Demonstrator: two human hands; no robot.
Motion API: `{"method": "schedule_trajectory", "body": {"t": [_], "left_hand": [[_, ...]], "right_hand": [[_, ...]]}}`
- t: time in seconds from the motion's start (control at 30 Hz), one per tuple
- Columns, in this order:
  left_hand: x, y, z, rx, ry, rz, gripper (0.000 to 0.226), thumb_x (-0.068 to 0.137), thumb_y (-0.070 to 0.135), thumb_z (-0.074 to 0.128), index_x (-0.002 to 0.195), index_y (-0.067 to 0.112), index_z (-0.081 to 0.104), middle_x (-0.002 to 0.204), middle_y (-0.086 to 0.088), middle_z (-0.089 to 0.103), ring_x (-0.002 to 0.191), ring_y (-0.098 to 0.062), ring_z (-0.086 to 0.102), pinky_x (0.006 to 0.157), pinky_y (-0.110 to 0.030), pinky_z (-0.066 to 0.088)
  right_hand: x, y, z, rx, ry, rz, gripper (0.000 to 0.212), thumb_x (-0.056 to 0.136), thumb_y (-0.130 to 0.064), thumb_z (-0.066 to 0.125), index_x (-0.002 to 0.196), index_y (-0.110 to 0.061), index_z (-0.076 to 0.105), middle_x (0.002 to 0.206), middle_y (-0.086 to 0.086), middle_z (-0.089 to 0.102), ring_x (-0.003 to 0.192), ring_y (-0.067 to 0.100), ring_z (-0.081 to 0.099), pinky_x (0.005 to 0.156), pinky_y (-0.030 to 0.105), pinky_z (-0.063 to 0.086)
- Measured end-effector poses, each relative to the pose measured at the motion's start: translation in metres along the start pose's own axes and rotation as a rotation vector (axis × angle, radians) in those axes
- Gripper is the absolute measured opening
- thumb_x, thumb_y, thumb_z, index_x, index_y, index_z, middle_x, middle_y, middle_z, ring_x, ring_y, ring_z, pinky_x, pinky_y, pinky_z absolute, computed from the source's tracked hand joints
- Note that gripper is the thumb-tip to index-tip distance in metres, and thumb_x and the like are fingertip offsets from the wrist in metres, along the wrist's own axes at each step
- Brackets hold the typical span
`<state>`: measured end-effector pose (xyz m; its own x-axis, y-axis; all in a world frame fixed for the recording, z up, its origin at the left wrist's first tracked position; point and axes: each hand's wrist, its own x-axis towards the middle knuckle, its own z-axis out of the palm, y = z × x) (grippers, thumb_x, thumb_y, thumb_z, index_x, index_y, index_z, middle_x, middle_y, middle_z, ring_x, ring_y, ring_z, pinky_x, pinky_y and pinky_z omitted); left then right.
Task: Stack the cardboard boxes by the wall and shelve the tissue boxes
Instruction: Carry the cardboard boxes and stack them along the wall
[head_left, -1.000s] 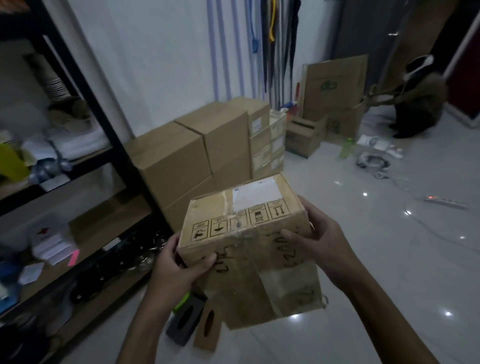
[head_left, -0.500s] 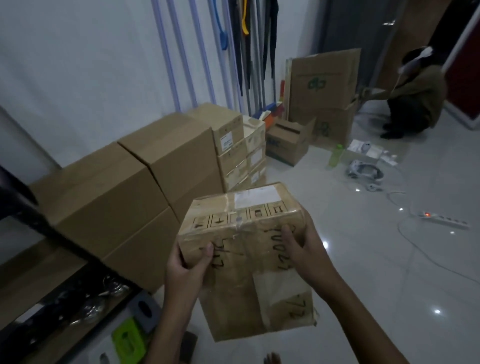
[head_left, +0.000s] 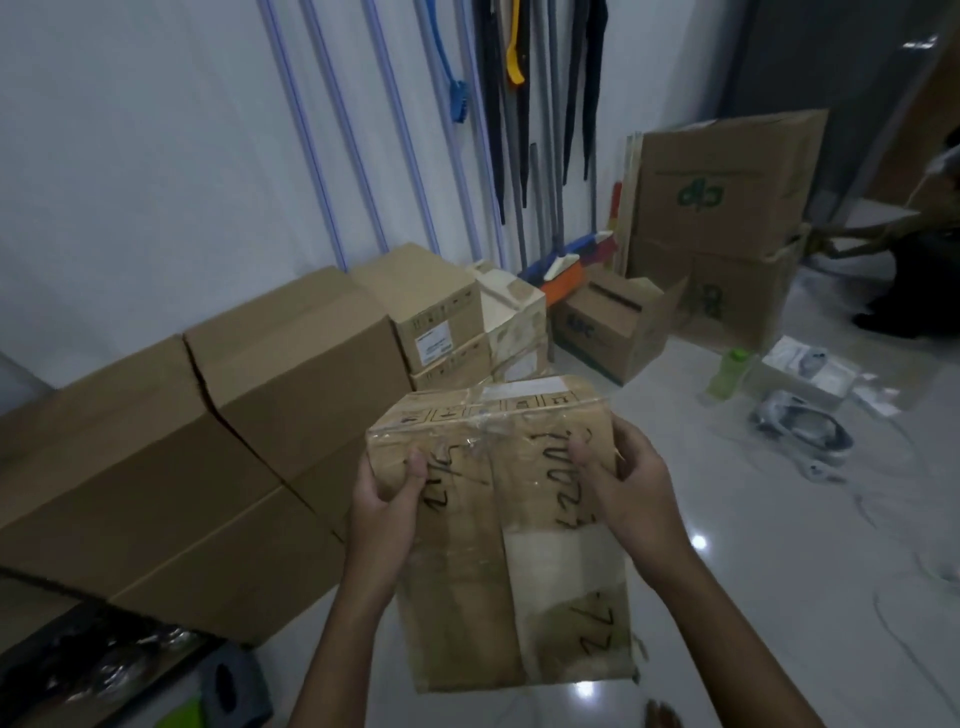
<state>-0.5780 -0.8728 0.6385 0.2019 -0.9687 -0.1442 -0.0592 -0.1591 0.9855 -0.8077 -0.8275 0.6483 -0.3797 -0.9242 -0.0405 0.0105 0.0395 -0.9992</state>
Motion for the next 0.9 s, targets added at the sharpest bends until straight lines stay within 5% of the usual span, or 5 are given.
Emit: {"method": "schedule_trajectory", "body": {"t": [0.17,0.4,0.53,0.67,0.9], "left_hand": [[0.034,0.030,0.098,-0.038,0.057,-0.073,0.032,0.091,0.045,0.070,0.122,0.037,0.065,0.111,0.007,0.076,0.105,-0.018,0.072,0.090,-0.050,0.059],[0.088,0.044,0.210,-0.024,0.188,-0.059,0.030,0.092,0.043,0.071,0.119,0.033,0.068,0.104,0.009,0.077,0.088,-0.006,0.074,0.068,-0.028,0.058],[0.151,0.042,0.255,-0.023,0.207,-0.034,0.045,0.082,0.040,0.082,0.124,0.032,0.066,0.111,0.007,0.076,0.099,-0.013,0.073,0.077,-0.037,0.062],[0.237,0.040,0.297,0.081,0.180,0.016,0.084,0.071,0.047,0.089,0.143,0.038,0.045,0.130,0.016,0.062,0.120,-0.014,0.062,0.098,-0.045,0.056],[0.381,0.061,0.372,0.270,0.228,0.089,0.094,0.075,0.051,0.085,0.152,0.037,0.032,0.152,0.001,0.040,0.134,-0.017,0.046,0.104,-0.044,0.048]], "right_hand": [[0.091,-0.009,-0.078,0.048,-0.229,-0.012,0.059,0.091,-0.026,0.072,0.146,-0.030,0.050,0.131,-0.010,0.066,0.120,0.010,0.064,0.094,0.036,0.057],[0.224,0.008,-0.113,-0.089,-0.305,-0.011,0.085,0.084,-0.030,0.080,0.152,-0.043,0.030,0.137,-0.010,0.059,0.121,0.003,0.059,0.102,0.039,0.053],[0.318,0.013,-0.109,-0.171,-0.289,-0.043,0.080,0.087,-0.026,0.076,0.152,-0.038,0.032,0.134,-0.010,0.059,0.119,0.002,0.058,0.102,0.039,0.053],[0.416,0.009,-0.094,-0.210,-0.255,-0.046,0.076,0.086,-0.027,0.078,0.150,-0.033,0.038,0.133,-0.010,0.061,0.119,0.006,0.058,0.102,0.038,0.052],[0.575,0.001,-0.069,-0.229,-0.151,0.067,0.063,0.079,-0.032,0.083,0.134,-0.021,0.055,0.117,-0.007,0.066,0.104,0.009,0.064,0.079,0.030,0.056]]}}
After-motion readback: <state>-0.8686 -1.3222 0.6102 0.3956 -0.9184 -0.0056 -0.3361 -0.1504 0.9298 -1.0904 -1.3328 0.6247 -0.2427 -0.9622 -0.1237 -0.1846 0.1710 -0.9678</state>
